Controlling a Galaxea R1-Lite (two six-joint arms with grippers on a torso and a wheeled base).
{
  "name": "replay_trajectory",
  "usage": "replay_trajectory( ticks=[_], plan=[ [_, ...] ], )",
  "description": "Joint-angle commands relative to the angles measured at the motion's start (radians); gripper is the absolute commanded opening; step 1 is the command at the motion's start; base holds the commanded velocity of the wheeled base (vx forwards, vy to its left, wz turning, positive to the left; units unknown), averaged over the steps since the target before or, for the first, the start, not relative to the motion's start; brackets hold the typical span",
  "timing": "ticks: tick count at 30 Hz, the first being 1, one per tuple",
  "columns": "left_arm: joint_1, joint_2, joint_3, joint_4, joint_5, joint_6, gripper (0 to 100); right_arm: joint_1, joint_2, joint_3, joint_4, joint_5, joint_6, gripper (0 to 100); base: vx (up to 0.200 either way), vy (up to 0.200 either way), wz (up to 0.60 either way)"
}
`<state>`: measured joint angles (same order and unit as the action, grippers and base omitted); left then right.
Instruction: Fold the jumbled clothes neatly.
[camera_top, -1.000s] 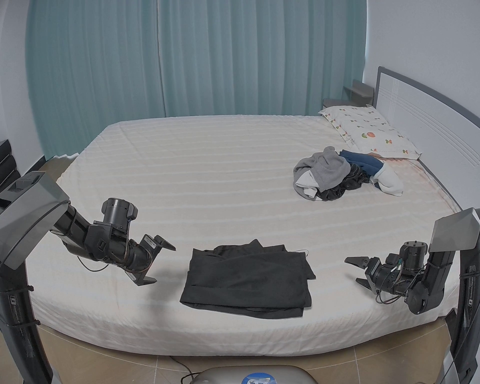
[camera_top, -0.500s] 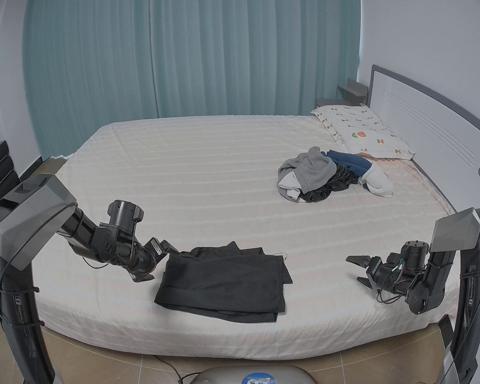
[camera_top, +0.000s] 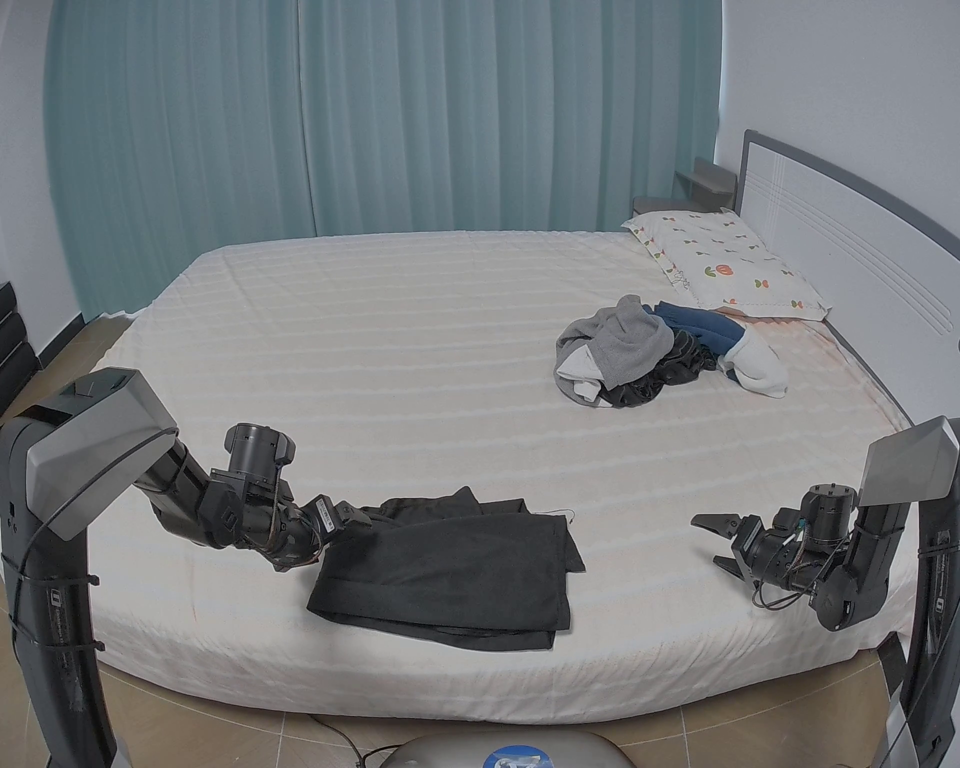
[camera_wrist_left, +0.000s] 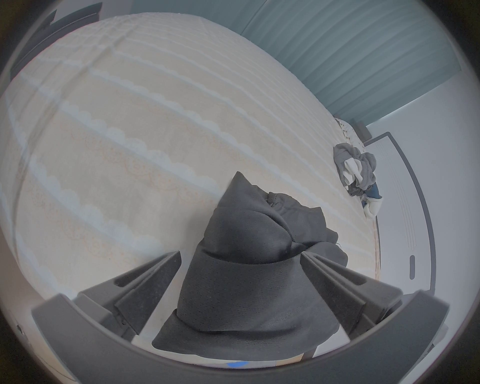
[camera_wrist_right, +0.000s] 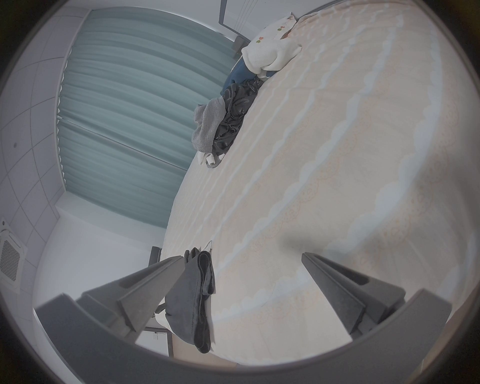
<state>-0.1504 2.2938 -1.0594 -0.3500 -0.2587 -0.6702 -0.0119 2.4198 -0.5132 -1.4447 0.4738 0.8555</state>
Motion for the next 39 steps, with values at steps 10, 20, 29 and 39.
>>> replay_trajectory(
  ticks=[10, 20, 29, 39],
  plan=[
    [-0.012, 0.030, -0.001, -0.003, 0.004, 0.044, 100, 0.001, 0.005, -0.001, 0.000, 0.000, -0.001, 100, 0.000, 0.000, 0.00],
    [-0.021, 0.044, -0.001, -0.038, 0.007, 0.047, 0, 0.001, 0.005, -0.001, 0.000, 0.000, -0.001, 100, 0.000, 0.000, 0.00],
    [-0.021, 0.039, -0.002, -0.040, 0.039, 0.008, 0, 0.001, 0.005, 0.001, 0.000, 0.000, -0.001, 100, 0.000, 0.000, 0.00],
    [-0.021, 0.007, 0.059, -0.038, 0.049, -0.011, 0, 0.001, 0.004, 0.002, 0.000, 0.000, -0.001, 100, 0.000, 0.000, 0.00]
  ],
)
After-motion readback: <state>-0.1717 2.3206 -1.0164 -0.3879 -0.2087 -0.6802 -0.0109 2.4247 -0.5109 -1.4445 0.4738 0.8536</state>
